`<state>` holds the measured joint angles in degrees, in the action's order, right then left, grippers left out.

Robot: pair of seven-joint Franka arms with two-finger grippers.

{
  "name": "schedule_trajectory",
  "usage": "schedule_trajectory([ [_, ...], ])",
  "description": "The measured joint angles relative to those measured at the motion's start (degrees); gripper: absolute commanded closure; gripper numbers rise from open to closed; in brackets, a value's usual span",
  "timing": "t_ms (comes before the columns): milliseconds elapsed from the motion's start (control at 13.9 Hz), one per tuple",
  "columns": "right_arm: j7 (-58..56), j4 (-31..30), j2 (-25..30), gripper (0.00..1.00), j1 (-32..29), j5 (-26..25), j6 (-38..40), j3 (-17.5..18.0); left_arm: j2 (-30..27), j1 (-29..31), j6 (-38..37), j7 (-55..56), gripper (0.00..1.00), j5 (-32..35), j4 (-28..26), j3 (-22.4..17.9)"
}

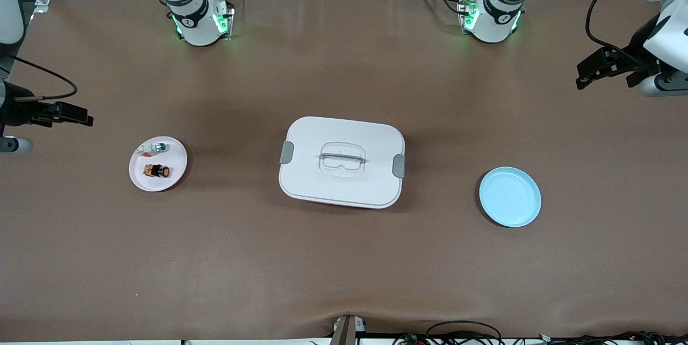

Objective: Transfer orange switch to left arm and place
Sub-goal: 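Move the right gripper down over the switch on the white plate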

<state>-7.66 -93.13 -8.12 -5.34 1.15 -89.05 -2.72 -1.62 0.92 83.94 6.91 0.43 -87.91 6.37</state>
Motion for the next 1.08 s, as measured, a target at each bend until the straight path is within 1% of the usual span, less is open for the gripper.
schedule_trajectory([
  [144, -0.06, -0.06, -1.84, 0.00, -0.53, 0.06, -0.59, -0.01, 0.00, 0.00, 0.00, 0.00, 0.00, 0.00, 0.00, 0.00],
  [287, -0.07, -1.37, -2.73, 0.00, -1.15, 0.68, -3.50, 0.00, 0.00, 0.00, 0.00, 0.00, 0.00, 0.00, 0.00, 0.00],
  [431, -0.04, -4.58, -2.90, 0.00, -2.46, 3.35, -7.76, -0.04, 0.00, 0.00, 0.00, 0.00, 0.00, 0.00, 0.00, 0.00],
  [575, -0.06, -8.41, -2.93, 0.00, -4.10, 4.77, -12.89, -0.08, 0.00, 0.00, 0.00, 0.00, 0.00, 0.00, -0.01, 0.00],
  [1077, -0.02, -21.30, -3.33, 0.00, -4.11, 5.08, -32.36, 0.46, 0.00, 0.12, 0.00, 0.00, 0.00, 0.00, -0.05, 0.00],
])
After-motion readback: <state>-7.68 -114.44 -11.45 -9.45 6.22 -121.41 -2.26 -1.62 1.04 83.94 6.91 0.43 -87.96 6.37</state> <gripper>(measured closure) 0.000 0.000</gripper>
